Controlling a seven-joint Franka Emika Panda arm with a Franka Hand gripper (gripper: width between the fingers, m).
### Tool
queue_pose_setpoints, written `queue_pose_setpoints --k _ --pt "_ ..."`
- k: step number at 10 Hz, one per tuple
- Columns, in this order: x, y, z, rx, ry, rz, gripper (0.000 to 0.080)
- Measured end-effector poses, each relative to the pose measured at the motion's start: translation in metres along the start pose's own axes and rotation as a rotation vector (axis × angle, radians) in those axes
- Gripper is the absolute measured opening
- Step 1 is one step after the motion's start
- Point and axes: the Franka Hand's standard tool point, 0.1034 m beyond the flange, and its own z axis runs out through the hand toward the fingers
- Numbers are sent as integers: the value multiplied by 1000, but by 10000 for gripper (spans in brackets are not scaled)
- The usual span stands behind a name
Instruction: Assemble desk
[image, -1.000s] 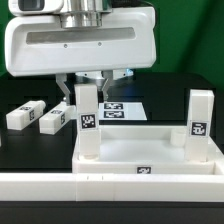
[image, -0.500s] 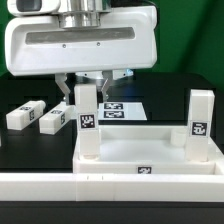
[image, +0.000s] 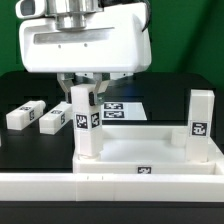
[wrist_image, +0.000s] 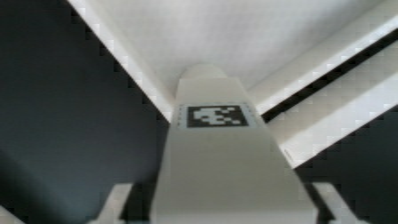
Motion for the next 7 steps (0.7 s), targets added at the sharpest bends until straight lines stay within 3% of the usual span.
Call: queue_pose_setpoints --k 6,7 --pt "-1 -1 0 7 -6 375 290" --pt "-1 -1 0 7 -6 373 390"
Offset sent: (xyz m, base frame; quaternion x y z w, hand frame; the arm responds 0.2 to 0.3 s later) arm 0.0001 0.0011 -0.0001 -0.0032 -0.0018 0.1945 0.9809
